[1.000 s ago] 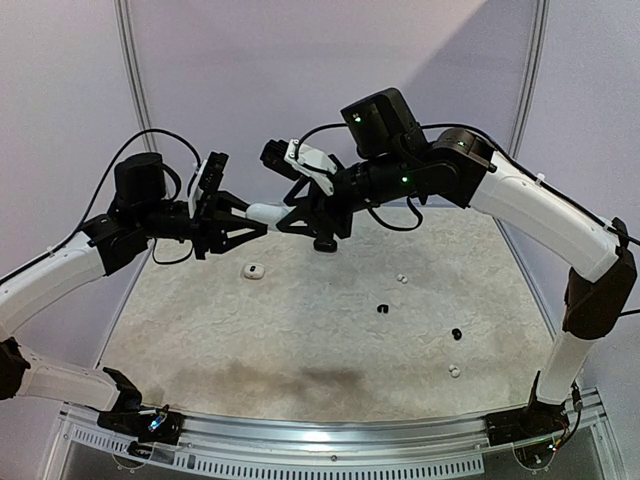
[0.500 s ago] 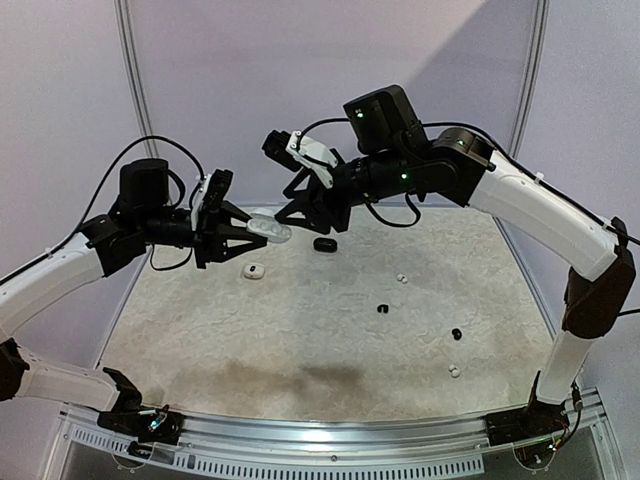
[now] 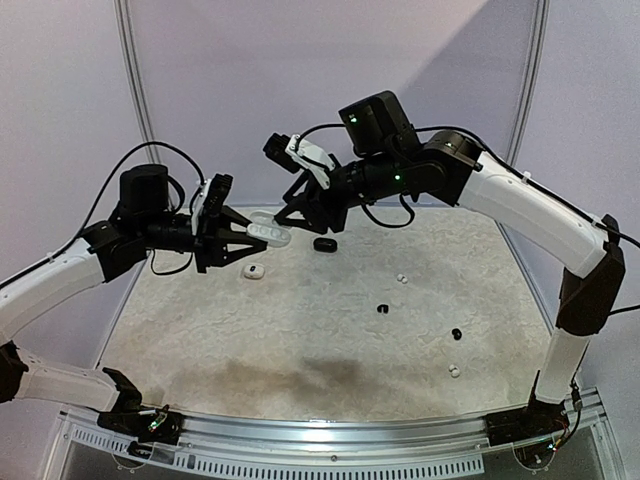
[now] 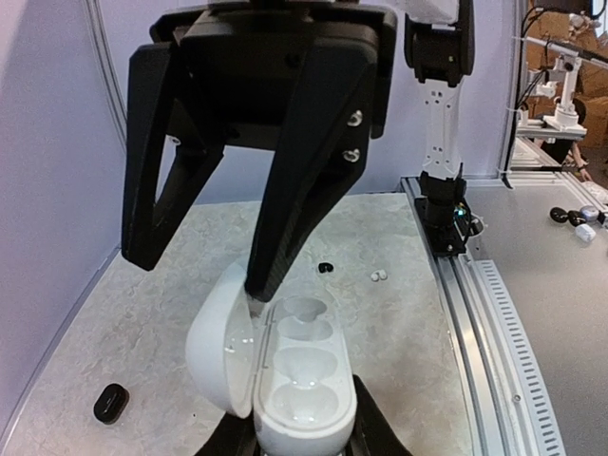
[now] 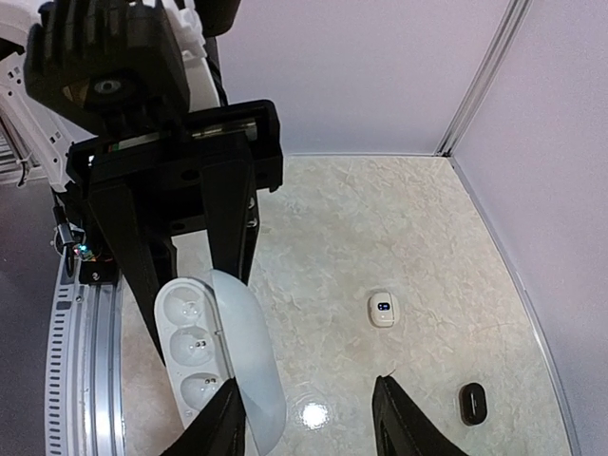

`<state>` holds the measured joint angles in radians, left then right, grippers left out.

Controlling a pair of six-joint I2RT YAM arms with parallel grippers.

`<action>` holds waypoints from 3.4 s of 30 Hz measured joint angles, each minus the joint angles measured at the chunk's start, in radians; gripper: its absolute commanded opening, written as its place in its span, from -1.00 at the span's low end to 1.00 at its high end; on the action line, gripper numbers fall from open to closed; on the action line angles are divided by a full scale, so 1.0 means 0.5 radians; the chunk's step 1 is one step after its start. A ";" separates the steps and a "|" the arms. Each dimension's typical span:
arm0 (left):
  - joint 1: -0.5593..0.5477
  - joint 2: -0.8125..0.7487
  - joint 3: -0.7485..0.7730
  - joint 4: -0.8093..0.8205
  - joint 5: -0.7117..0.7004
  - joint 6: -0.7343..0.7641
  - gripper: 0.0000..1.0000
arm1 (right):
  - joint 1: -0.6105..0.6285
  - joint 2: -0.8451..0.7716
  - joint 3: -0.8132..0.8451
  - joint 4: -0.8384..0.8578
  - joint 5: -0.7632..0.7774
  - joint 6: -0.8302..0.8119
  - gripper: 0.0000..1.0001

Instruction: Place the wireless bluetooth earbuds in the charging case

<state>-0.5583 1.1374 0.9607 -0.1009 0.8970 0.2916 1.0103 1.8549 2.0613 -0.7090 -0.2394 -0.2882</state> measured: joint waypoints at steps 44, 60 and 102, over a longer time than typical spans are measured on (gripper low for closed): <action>-0.005 0.070 -0.449 0.917 -0.282 -0.823 -1.00 | -0.609 -0.257 -1.200 -0.659 0.664 1.467 -0.15; -0.005 0.069 -0.449 0.970 -0.200 -0.831 -1.00 | -0.632 -0.787 -2.379 -0.707 0.565 1.939 -0.46; -0.005 0.069 -0.449 0.959 -0.194 -0.740 -1.00 | -0.646 -0.896 -2.728 -0.163 -0.057 1.987 -0.80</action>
<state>-0.5610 1.1721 0.7364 0.3786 0.8001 -0.0784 0.6872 1.4071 0.6971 -0.7902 -0.2680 0.7052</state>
